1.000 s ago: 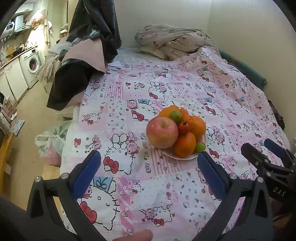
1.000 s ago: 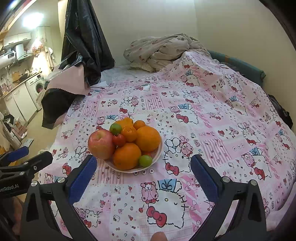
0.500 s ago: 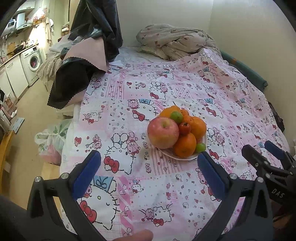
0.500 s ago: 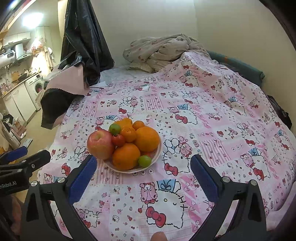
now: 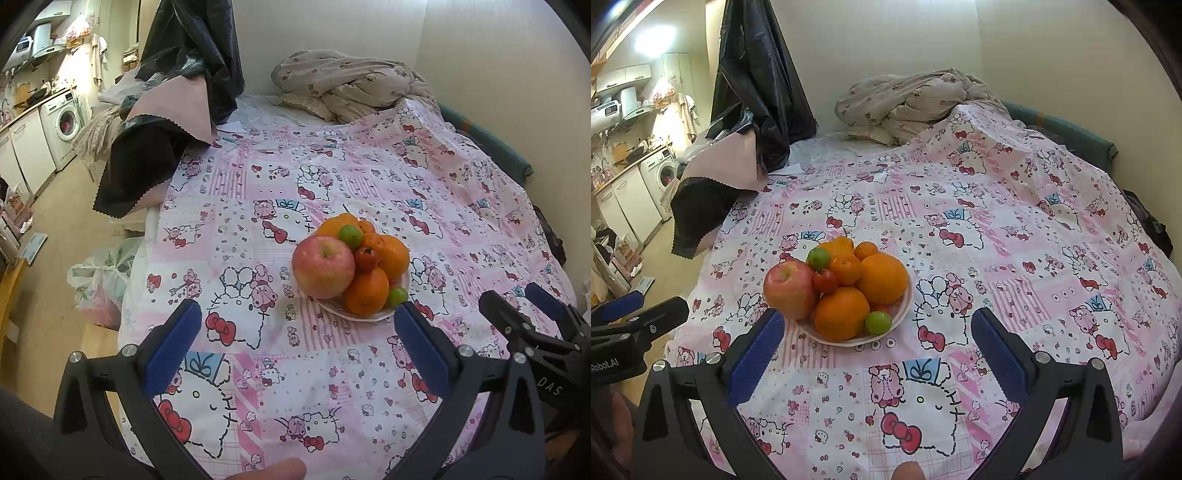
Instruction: Organize fruits
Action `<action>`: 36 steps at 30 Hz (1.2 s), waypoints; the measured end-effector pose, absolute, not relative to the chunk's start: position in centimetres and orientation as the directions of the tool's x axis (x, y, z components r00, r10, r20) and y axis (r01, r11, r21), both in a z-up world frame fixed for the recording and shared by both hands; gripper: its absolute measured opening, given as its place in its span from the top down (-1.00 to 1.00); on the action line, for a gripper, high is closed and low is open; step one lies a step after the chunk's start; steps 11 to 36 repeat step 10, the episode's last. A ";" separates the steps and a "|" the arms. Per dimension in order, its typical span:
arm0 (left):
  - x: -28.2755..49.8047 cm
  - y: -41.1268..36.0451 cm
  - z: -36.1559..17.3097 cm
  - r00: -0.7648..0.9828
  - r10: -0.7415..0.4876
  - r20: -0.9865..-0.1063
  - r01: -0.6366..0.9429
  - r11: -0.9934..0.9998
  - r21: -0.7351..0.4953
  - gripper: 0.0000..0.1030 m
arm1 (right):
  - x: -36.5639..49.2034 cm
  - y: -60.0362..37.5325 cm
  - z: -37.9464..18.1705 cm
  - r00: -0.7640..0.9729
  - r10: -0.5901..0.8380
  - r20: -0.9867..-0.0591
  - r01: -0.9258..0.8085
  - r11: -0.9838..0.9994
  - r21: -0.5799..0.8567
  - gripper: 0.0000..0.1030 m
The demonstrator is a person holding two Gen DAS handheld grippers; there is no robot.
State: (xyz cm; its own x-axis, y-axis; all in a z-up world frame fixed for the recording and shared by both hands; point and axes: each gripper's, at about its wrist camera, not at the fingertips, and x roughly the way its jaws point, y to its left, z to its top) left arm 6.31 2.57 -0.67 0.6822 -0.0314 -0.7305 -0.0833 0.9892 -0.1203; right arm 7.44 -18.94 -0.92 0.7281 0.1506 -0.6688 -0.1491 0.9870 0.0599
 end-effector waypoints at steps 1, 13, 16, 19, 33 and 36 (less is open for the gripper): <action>6.3 2.5 -0.7 0.682 -0.030 -0.731 -0.084 0.989 -0.119 -1.00 | 7.4 -18.9 -0.9 0.728 0.150 -0.669 -0.148 0.987 0.059 -1.00; 6.3 2.3 -0.6 0.685 -0.027 -0.728 -0.086 0.989 -0.117 -1.00 | 7.4 -18.9 -0.9 0.729 0.153 -0.667 -0.150 0.987 0.062 -1.00; 6.3 2.3 -0.6 0.685 -0.027 -0.728 -0.086 0.989 -0.117 -1.00 | 7.4 -18.9 -0.9 0.729 0.153 -0.667 -0.150 0.987 0.062 -1.00; 6.3 2.3 -0.6 0.685 -0.027 -0.728 -0.086 0.989 -0.117 -1.00 | 7.4 -18.9 -0.9 0.729 0.153 -0.667 -0.150 0.987 0.062 -1.00; 6.3 2.3 -0.6 0.685 -0.027 -0.728 -0.086 0.989 -0.117 -1.00 | 7.4 -18.9 -0.9 0.729 0.153 -0.667 -0.150 0.987 0.062 -1.00; 6.3 2.3 -0.6 0.685 -0.027 -0.728 -0.086 0.989 -0.117 -1.00 | 7.4 -18.9 -0.9 0.729 0.153 -0.667 -0.150 0.987 0.062 -1.00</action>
